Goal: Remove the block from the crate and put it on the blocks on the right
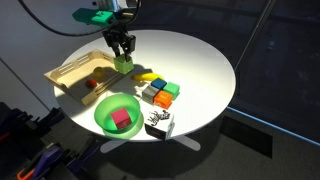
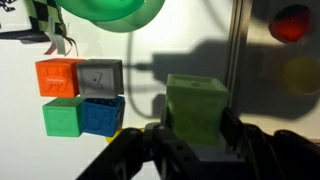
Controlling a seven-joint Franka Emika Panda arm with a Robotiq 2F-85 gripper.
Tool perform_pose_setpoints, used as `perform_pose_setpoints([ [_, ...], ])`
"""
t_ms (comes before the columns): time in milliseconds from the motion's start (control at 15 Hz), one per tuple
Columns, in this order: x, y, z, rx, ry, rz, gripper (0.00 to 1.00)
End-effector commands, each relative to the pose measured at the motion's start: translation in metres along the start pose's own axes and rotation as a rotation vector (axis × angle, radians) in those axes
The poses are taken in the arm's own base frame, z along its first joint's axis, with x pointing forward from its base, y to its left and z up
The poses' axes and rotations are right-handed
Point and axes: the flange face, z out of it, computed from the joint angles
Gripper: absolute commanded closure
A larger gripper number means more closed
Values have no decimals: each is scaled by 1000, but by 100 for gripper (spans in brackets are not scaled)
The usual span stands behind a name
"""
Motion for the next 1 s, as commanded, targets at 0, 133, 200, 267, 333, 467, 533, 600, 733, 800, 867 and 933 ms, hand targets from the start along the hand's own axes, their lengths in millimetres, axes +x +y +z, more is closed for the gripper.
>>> perform_pose_setpoints([
  [0, -14, 24, -17, 21, -5, 54, 73],
  [133, -16, 36, -19, 20, -10, 76, 73],
  [200, -16, 43, -20, 17, -9, 88, 73],
  [267, -15, 48, -20, 16, -3, 95, 73],
  [333, -14, 53, -20, 15, 1, 105, 73],
  [467, -11, 62, -20, 12, 9, 112, 73],
  [533, -10, 65, -20, 11, 11, 117, 73],
  [600, -8, 69, -20, 7, 11, 121, 73],
  [733, -5, 77, -21, 3, 11, 132, 73],
  [800, -4, 80, -21, 0, 13, 135, 73],
  [867, -2, 84, -22, 1, 14, 142, 73],
  [933, -2, 88, -22, -2, 16, 149, 73],
])
